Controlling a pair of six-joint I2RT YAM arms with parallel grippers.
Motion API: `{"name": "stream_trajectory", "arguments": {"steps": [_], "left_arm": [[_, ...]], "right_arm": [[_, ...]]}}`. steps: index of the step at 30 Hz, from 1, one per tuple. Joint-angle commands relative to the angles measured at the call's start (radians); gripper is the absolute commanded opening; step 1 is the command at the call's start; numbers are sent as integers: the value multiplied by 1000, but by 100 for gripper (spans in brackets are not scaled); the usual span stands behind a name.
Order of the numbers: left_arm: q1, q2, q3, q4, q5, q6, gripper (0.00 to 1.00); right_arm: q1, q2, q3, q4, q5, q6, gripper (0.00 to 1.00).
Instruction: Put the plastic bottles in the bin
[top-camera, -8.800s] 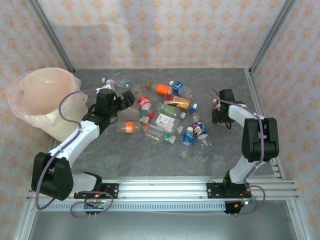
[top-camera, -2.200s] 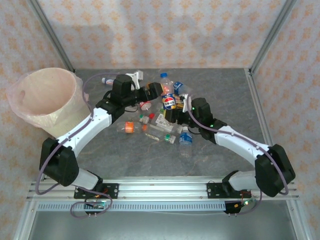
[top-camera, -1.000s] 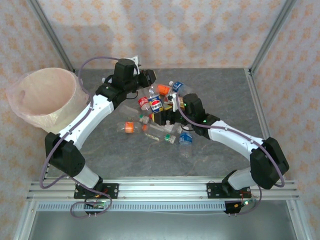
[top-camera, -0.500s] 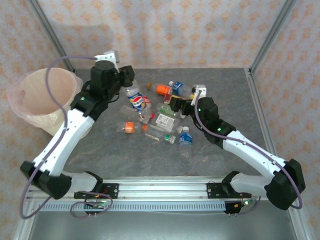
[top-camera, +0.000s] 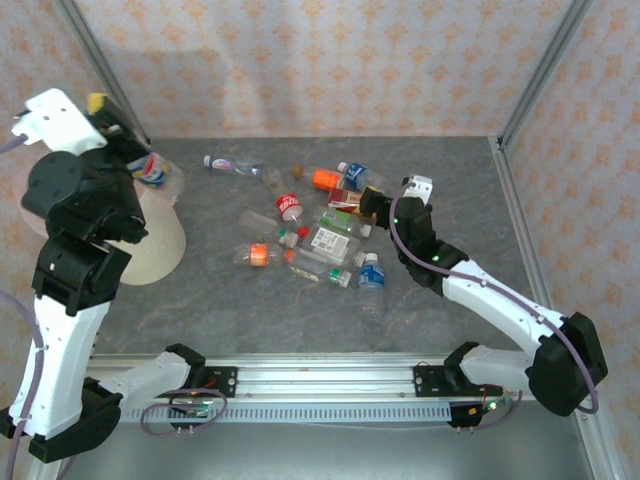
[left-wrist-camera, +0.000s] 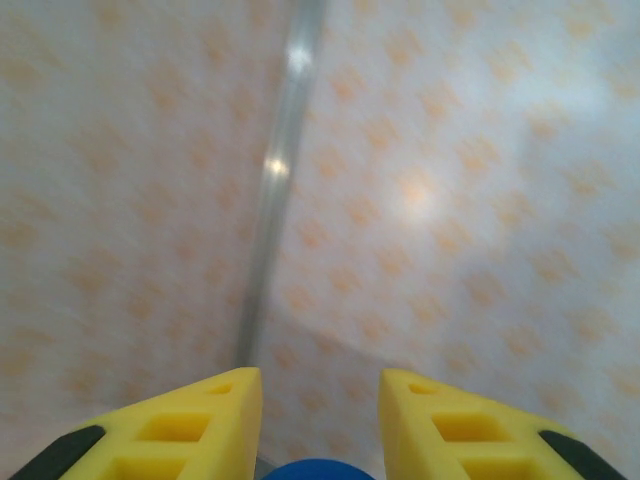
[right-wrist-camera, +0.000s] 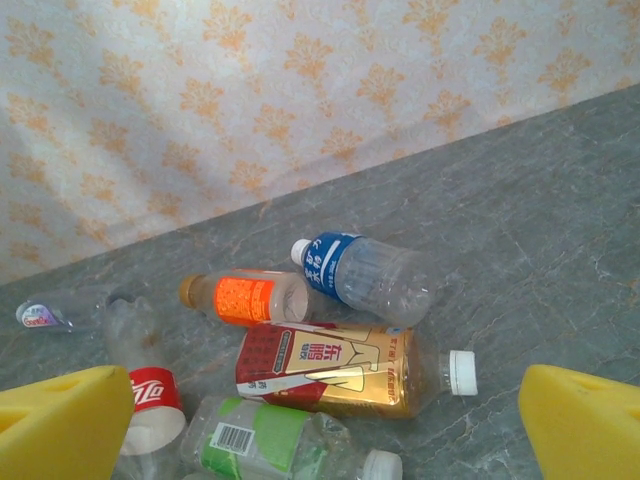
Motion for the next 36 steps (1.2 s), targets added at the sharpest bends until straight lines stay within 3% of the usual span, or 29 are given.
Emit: {"name": "stream_trajectory", "arguments": {"steps": [1,5,8,10,16,20,26,27,28,33,34,35,36], "left_arm": [[138,50,16,130,-191,217,0],[447,118,59,-98,-145,-26,0],[568,160,12,-93,-130,-53,0],[645,183,-37,-61,-60,-62,0],[732,281,-61,-85,-33,-71,0],[747,339,-78,-88,-125,-60,0],[830,443,-32,-256,-162,-225,0],[842,457,-28,-276,-160,-245,3],[848,469,-26,-289,-151,-257,15],[852,518,1,-350,-58,-296,24],[852,524,11,-361,-50,-306,35],[852,530,24,-373,-43,-313,60],[852,535,41,-389,-42,-325,73]], "right_arm": [[-2,3,52,5,-4,16,99],[-3,32,59,12,-8,13,99],[-3,35,65,14,-17,13,99],[-3,35,71,9,-23,11,99],[-4,29,75,-5,-22,8,99],[-5,29,76,-8,-23,11,99],[-4,30,83,-17,-18,-10,99],[-5,29,83,-17,-17,-11,99],[-5,32,85,-17,-17,-11,99],[-5,44,91,-21,-17,-9,99],[-5,45,95,-26,-19,-8,99],[-5,46,98,-33,-21,-5,99],[-4,46,98,-38,-21,-5,99]]}}
